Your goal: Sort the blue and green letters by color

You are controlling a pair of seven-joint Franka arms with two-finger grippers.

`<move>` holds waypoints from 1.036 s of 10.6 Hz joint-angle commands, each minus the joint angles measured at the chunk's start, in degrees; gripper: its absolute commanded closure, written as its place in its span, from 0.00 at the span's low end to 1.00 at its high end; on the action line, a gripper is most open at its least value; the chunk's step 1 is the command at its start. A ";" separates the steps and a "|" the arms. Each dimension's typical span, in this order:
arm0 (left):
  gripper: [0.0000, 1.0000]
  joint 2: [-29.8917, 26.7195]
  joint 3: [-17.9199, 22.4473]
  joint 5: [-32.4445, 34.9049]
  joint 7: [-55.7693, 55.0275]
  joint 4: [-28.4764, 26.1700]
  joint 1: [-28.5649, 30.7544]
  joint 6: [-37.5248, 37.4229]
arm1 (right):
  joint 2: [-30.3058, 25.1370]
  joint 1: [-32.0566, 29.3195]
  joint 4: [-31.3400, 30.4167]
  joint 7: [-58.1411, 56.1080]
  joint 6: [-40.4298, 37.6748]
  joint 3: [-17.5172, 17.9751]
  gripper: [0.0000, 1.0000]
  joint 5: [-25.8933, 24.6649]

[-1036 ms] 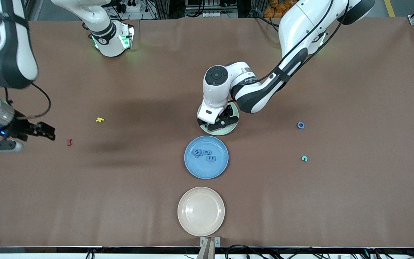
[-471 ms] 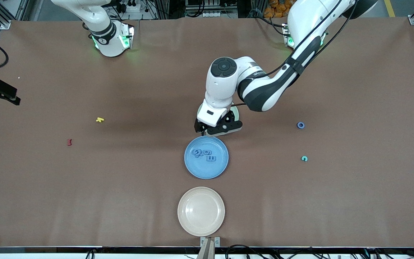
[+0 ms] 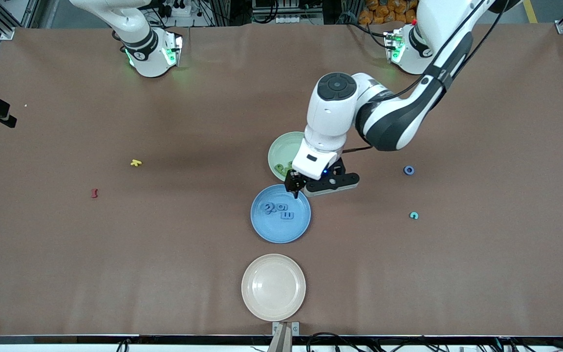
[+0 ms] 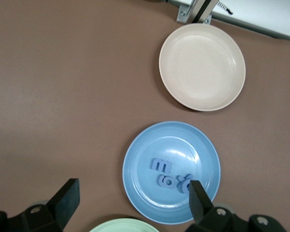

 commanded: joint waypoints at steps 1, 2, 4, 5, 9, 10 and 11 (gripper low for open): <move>0.00 -4.99 0.07 -2.95 10.16 -1.00 1.69 -5.18 | -0.38 -0.66 -1.84 0.22 0.39 0.33 0.00 1.44; 0.00 -6.93 0.07 -4.97 16.39 -1.00 3.44 -8.00 | -0.20 -0.57 -1.76 0.22 -0.04 0.41 0.00 1.35; 0.00 -11.75 0.16 -16.79 31.49 -0.91 9.40 -12.32 | 0.06 -0.22 -1.85 0.22 -0.31 0.33 0.00 1.35; 0.00 -14.22 0.42 -20.86 36.44 -0.91 11.43 -15.03 | 0.24 -0.05 -1.85 -0.04 -0.40 0.41 0.00 1.27; 0.00 -20.21 8.75 -25.63 49.36 -0.91 12.77 -26.64 | 0.86 1.45 -1.76 0.74 -0.39 0.68 0.00 1.44; 0.00 -21.09 11.30 -27.38 52.98 -0.82 12.68 -29.01 | 0.59 1.71 -1.58 0.83 -0.48 0.68 0.00 1.35; 0.00 -22.92 14.20 -30.36 56.32 -0.91 12.77 -31.30 | 0.68 1.71 -1.50 0.83 0.04 0.68 0.00 1.44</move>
